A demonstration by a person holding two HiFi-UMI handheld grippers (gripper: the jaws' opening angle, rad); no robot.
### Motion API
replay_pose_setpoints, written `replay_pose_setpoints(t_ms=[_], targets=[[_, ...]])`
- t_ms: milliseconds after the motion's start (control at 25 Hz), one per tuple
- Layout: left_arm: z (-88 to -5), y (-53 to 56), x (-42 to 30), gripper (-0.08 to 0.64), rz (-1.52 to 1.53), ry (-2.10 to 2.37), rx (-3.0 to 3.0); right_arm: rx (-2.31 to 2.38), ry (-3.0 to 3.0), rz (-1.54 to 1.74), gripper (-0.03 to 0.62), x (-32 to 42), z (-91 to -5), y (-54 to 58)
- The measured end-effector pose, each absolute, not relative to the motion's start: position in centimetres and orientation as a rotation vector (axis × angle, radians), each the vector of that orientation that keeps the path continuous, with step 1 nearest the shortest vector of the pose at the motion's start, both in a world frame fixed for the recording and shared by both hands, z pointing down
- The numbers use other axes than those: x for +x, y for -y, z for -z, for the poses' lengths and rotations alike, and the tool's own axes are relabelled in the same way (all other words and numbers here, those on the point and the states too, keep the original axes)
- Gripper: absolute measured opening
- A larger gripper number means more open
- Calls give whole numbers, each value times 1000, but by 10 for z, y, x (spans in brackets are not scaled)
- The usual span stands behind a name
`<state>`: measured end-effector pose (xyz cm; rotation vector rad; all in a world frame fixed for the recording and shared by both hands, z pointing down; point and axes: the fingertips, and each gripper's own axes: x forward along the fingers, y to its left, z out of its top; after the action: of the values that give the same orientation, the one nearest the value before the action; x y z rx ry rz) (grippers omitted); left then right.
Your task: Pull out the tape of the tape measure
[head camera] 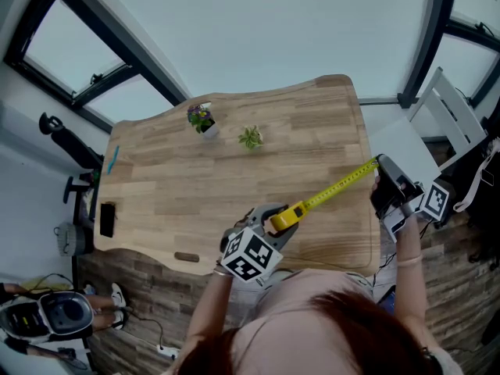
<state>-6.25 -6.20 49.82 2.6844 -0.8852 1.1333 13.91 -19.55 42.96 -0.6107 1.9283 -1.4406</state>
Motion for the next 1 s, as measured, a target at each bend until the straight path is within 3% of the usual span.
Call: replay_pose_setpoints(t_ms=[1000], targets=[[-497,65,-61,167,-1092,865,2680,-498,-1947,1614,46,57,-462,160]])
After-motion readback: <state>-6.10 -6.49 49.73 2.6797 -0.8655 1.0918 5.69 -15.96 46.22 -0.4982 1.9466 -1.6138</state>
